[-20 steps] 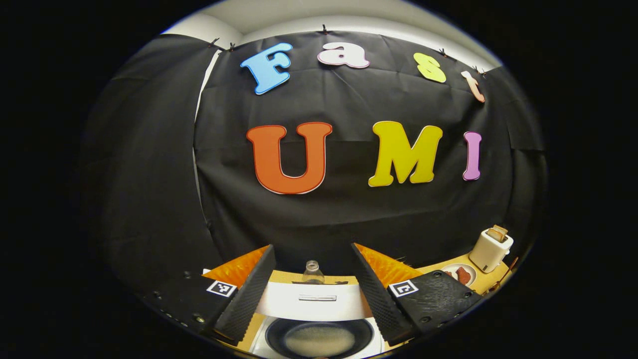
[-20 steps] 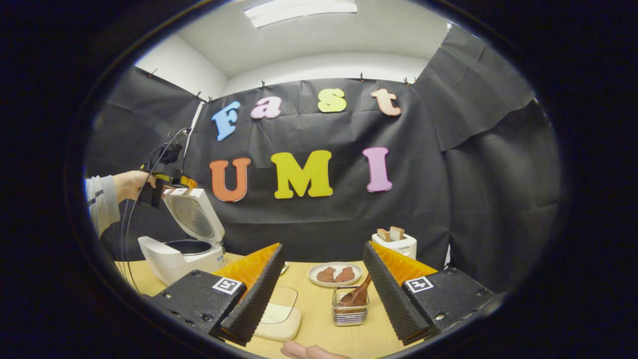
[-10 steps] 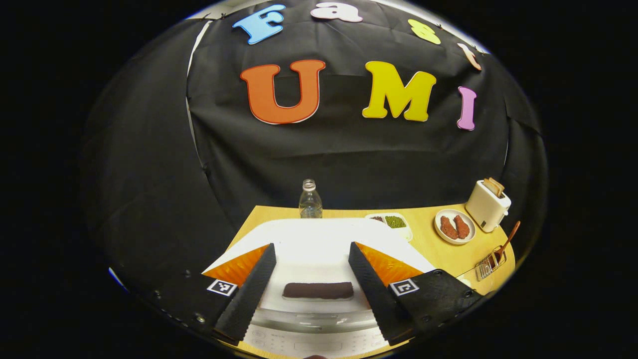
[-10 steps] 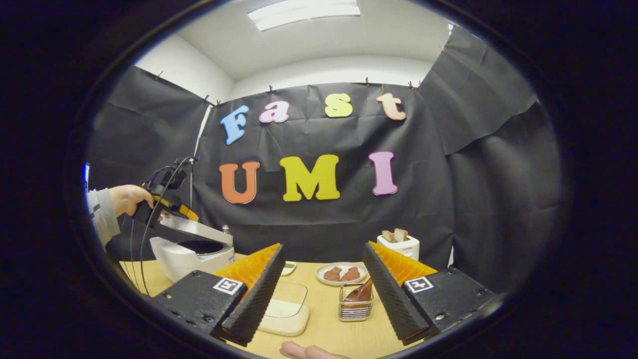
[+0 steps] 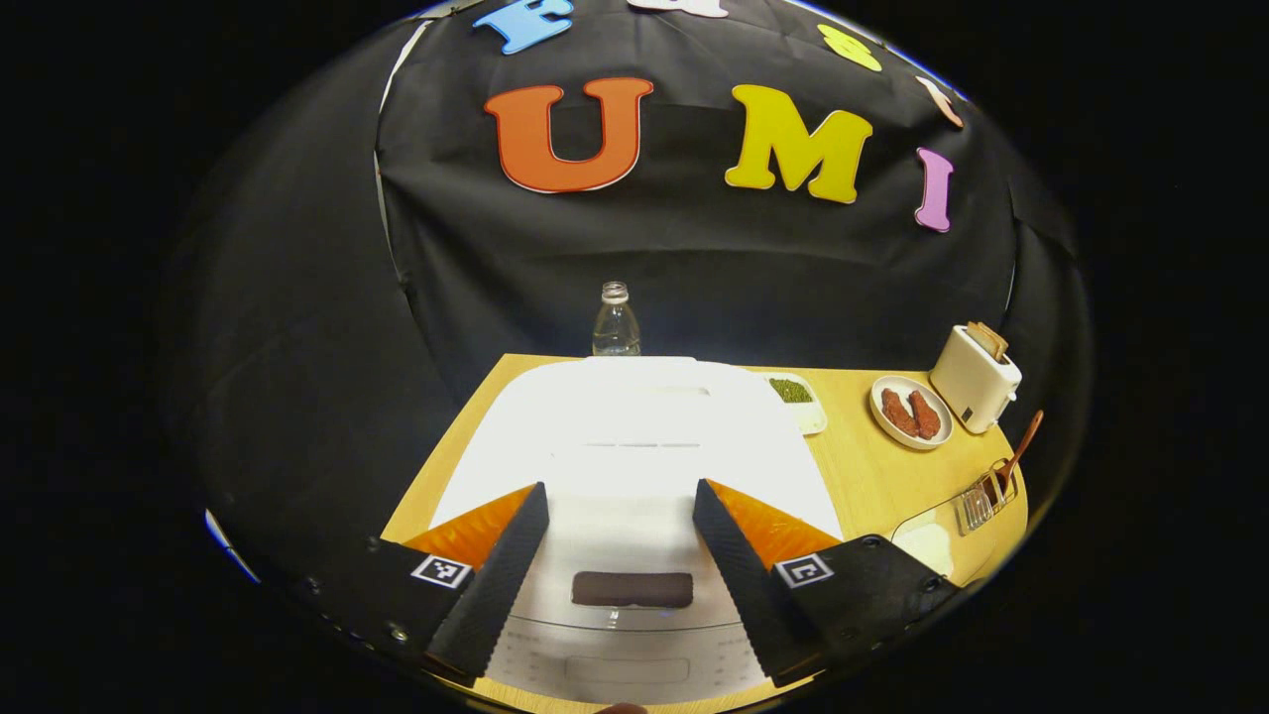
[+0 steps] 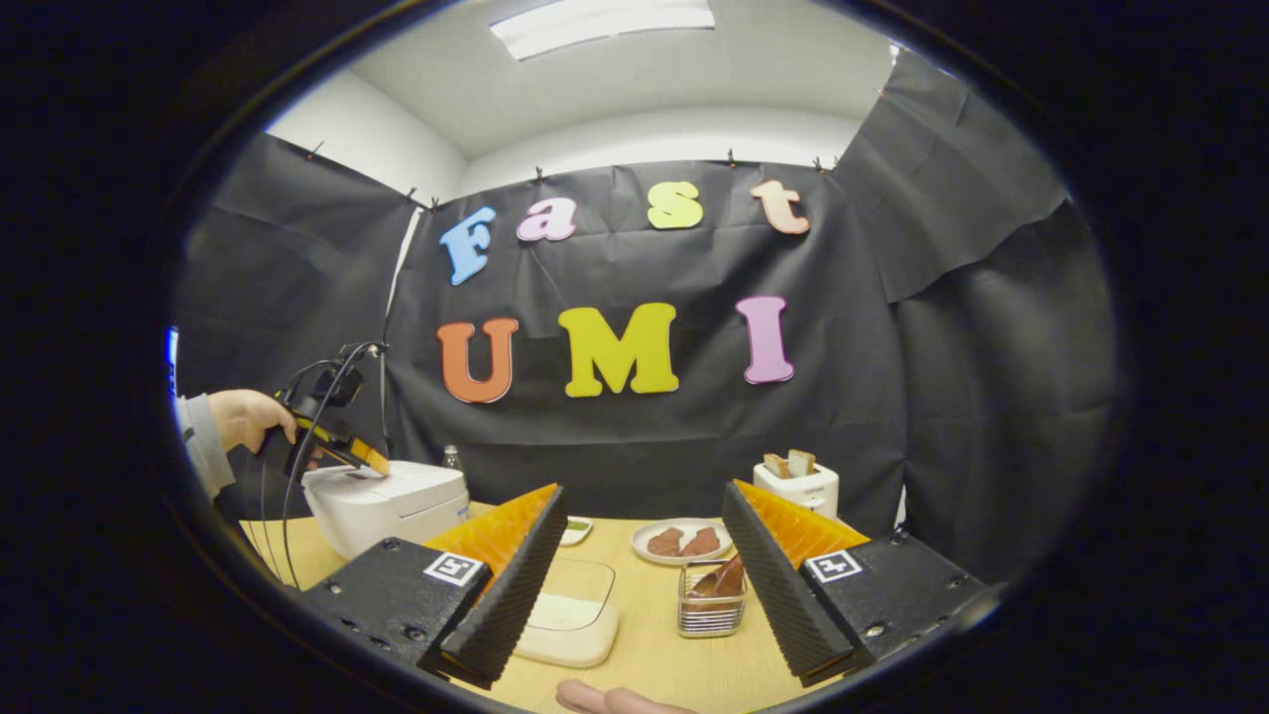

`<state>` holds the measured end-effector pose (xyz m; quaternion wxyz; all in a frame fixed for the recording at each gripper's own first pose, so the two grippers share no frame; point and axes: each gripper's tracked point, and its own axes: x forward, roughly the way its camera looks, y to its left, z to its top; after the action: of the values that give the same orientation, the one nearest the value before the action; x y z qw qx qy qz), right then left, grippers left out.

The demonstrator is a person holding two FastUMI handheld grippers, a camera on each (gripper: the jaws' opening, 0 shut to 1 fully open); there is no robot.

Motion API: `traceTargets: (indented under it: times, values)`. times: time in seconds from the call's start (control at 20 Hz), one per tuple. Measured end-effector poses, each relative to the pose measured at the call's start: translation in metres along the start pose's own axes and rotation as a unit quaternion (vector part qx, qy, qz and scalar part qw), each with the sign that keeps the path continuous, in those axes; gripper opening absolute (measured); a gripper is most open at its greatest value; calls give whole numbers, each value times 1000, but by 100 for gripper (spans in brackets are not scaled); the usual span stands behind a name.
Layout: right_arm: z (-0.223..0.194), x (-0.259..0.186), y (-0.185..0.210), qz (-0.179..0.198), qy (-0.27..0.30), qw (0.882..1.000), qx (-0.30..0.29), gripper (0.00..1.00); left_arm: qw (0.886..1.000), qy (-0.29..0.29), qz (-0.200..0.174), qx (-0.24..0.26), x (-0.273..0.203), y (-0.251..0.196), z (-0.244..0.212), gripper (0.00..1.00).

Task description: Close the left gripper, press the button to open the rice cooker; take a wooden spoon from the chopstick holder with the right hand, scoop a spoonful of rice and pour it into the rice cooker, then put the wooden spoon back into the chopstick holder.

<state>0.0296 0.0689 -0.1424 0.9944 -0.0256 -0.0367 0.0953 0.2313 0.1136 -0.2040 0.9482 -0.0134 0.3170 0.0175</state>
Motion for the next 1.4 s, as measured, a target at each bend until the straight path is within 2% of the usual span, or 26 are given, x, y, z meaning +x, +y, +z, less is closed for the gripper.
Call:
traceTargets:
  times: [0.15,0.3,0.45,0.5,0.55,0.75,0.95,1.05,1.15,1.35,1.4]
  values:
    - [2,-2,-1,-2,-5,1000,-1,100,1000,-3,8,1,-7,0,-7,96]
    - [5,-2,-1,-7,-11,1000,6,100,1000,-8,-4,16,-15,-6,-13,97]
    - [7,-5,1,-9,-15,1000,1,100,999,-32,-12,0,-16,-2,-9,98]
    - [8,-5,4,-6,-16,1000,0,96,999,-39,-10,11,-16,-3,-10,98]
    - [9,-5,6,-5,-15,1000,0,100,999,-48,-9,20,-16,-4,-9,97]
    - [12,-9,10,-16,-11,1000,-10,100,998,-70,-1,-5,-23,-7,-1,93]
    - [10,-22,15,-27,-4,999,-25,100,993,-115,-17,6,-70,-25,13,92]
    - [2,-27,17,-34,11,999,-19,96,988,-154,-24,11,-100,-38,26,92]
    - [-4,-31,17,-38,30,999,-16,100,983,-178,-25,20,-128,-50,27,93]
    - [12,-44,9,-64,24,997,-22,100,974,-226,-17,27,-180,-70,21,93]
    - [14,-48,10,-66,22,997,-21,96,972,-233,-20,27,-192,-78,17,93]
